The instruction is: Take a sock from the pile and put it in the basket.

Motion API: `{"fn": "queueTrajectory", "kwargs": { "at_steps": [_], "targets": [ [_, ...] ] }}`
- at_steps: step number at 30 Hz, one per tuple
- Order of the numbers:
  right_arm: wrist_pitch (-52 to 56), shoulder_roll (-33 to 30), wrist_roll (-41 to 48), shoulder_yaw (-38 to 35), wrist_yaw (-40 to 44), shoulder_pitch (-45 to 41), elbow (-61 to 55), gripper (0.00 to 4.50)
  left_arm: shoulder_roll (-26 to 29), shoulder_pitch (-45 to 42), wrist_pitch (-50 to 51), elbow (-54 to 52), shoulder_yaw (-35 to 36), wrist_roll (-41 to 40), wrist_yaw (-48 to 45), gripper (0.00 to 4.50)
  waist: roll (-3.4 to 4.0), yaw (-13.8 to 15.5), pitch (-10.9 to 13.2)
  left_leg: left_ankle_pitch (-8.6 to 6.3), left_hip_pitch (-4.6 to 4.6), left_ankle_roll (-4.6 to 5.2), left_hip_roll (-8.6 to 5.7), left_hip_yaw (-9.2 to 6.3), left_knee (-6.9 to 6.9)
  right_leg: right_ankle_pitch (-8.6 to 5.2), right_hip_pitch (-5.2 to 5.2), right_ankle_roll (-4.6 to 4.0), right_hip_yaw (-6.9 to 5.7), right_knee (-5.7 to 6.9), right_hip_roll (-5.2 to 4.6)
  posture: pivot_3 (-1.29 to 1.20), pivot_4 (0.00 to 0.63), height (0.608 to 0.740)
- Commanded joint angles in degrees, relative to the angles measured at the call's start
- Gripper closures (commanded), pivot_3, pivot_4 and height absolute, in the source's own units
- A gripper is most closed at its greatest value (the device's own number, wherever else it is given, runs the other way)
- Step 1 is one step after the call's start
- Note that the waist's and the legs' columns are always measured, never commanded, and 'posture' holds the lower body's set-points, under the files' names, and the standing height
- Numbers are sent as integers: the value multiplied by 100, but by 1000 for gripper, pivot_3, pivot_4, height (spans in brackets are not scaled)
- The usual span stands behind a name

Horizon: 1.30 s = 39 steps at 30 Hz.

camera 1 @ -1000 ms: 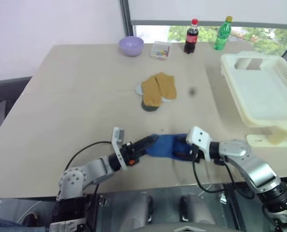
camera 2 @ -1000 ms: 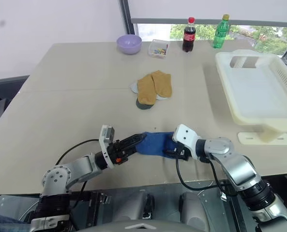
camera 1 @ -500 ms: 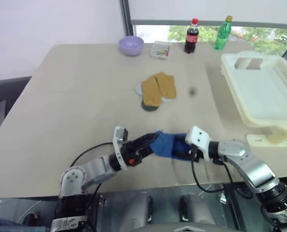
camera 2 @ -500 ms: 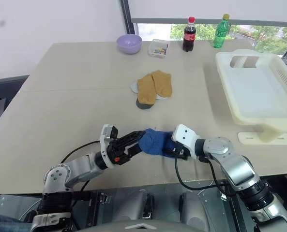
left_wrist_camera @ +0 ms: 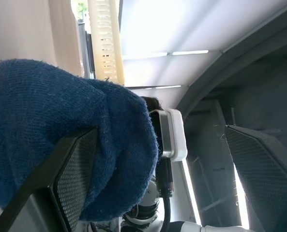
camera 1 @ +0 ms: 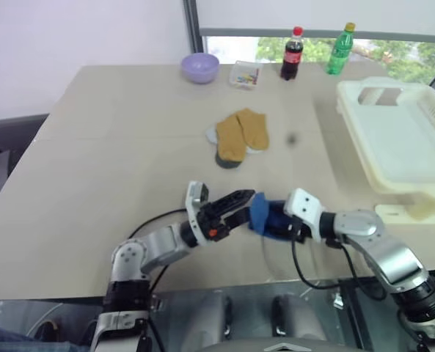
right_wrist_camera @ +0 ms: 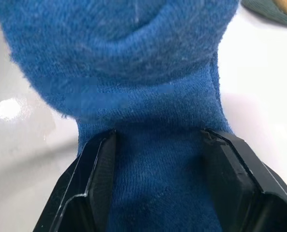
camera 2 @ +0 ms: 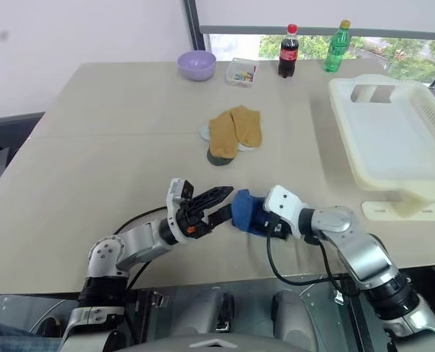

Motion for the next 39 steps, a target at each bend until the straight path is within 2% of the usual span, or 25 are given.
{"fn": "queueTrajectory", "kwargs": {
  "at_steps": [1,7,12,17,21,24,31,34,36,39],
  "targets": [
    [479,-359,399,-659,144,122,-670,1661,-54,-179,37,117,-53,92,-226,50,-7,-13,4,3,-4,-5,0,0,0,0,-2,0,0,-4,0,0,150,740],
    [1018,-913,912,-1328,322,452,-1027,1661,-157,-525,119,386,-134,387,-475,50,-10,-14,9,7,-38,-11,2,-5,-8,0,-31,0,-3,-15,3,0,150,740],
    [882,-887,586,-1027,52,631,-750,1661,-270,-749,240,639,-202,734,-691,50,-12,-11,10,11,-64,-16,-5,-12,2,1,-46,2,-15,-15,20,0,150,740],
    [1056,-747,812,-1313,-141,717,-879,1661,-349,-862,369,807,-214,1024,-753,50,-13,-10,11,13,-70,-18,-5,-14,2,3,-52,7,-12,-17,29,0,150,740],
    [1015,-874,779,-1361,-133,858,-901,1661,-477,-1075,459,1053,-420,1565,-1007,50,-14,30,11,13,-70,-17,-6,-17,4,4,-51,8,-24,-16,32,0,150,740],
    [1230,-765,1105,-1760,-204,865,-989,1661,-566,-1250,438,1292,-450,1935,-1268,50,-15,31,12,13,-70,-17,-8,-16,5,4,-50,9,-31,-16,34,0,150,740],
    [2380,-275,2601,-2930,-461,847,-1312,1661,-789,-1491,528,1533,-418,2508,-1727,50,-15,37,12,12,-70,-15,-6,-19,5,16,-49,30,-31,-16,38,0,150,740],
    [2773,-2,3058,-3060,-812,673,-1476,870,-832,-1502,568,1573,-405,2672,-1871,0,-15,38,11,5,-70,-4,-6,-19,5,17,-49,30,-29,-16,36,0,150,740],
    [3045,300,3101,-2921,-1305,471,-1485,54,-865,-1508,618,1584,-397,2773,-1966,0,-14,15,10,3,-68,0,-4,-19,5,16,-49,28,-25,-15,36,0,150,740],
    [3188,548,2904,-2538,-1772,334,-1466,54,-917,-1498,672,1551,-403,2915,-2057,0,-13,38,10,2,-69,1,-3,-24,5,6,-49,11,-19,-12,36,0,150,740]
  ]
}}
